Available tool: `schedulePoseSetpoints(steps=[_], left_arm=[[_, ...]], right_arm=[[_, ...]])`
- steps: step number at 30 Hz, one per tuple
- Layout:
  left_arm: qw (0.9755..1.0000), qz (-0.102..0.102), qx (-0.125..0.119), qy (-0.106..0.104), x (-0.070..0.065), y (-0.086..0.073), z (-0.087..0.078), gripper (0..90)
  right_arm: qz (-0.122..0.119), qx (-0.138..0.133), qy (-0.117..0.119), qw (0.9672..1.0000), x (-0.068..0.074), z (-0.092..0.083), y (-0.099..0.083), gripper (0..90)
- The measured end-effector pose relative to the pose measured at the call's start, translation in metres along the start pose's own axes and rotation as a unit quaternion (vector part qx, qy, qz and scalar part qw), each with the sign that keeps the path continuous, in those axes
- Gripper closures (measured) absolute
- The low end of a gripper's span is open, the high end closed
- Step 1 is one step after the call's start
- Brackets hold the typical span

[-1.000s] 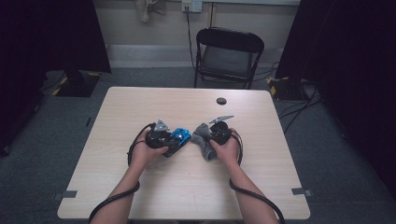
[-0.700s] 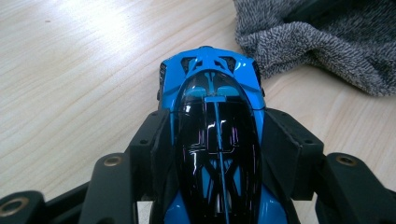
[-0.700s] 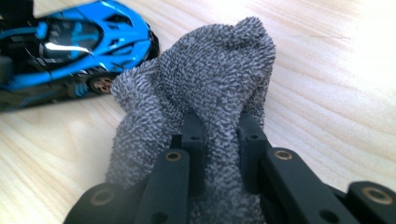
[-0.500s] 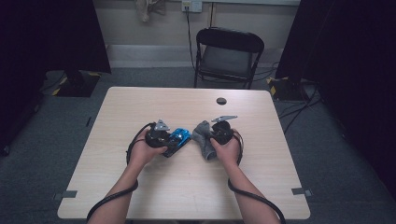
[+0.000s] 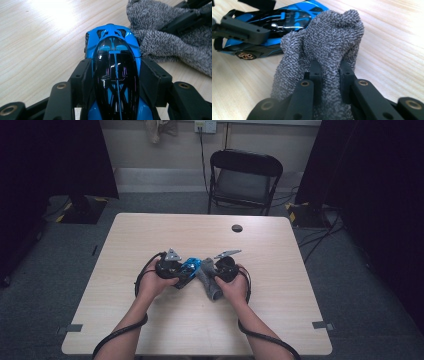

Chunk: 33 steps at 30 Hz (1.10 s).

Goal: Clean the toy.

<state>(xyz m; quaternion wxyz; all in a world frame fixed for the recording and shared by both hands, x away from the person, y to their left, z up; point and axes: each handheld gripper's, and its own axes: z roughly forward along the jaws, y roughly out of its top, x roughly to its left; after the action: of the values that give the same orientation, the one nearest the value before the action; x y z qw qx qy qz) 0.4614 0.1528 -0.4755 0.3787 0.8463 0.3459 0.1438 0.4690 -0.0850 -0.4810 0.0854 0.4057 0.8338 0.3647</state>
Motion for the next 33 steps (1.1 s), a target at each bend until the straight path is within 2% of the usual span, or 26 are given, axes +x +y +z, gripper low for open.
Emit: schedulePoseSetpoints(steps=[5,6,12,18,27,33], left_arm=[[1.0000,0.004,-0.003,0.002,0.001,-0.001,-0.001,44.6],[1.0000,-0.001,-0.004,-0.003,0.001,-0.001,0.000,44.6],[1.0000,-0.004,-0.005,-0.001,0.000,-0.002,-0.001,44.6],[1.0000,-0.001,-0.004,0.001,0.000,-0.001,0.000,44.6],[1.0000,0.002,-0.001,0.005,0.000,-0.001,-0.001,44.6],[1.0000,-0.003,-0.004,0.001,0.000,-0.001,0.000,44.6]], right_arm=[[-0.002,0.002,0.014,0.9999,0.008,0.001,-0.002,78.0],[-0.004,0.002,0.019,0.9998,0.010,0.001,-0.002,78.0],[-0.018,0.007,0.036,0.9992,0.023,0.003,-0.003,78.0],[-0.031,0.012,0.052,0.9981,0.034,0.004,-0.004,78.0],[-0.035,0.014,0.073,0.9967,0.042,0.004,-0.008,78.0],[-0.036,0.014,0.084,0.9957,0.048,0.004,-0.010,78.0]])
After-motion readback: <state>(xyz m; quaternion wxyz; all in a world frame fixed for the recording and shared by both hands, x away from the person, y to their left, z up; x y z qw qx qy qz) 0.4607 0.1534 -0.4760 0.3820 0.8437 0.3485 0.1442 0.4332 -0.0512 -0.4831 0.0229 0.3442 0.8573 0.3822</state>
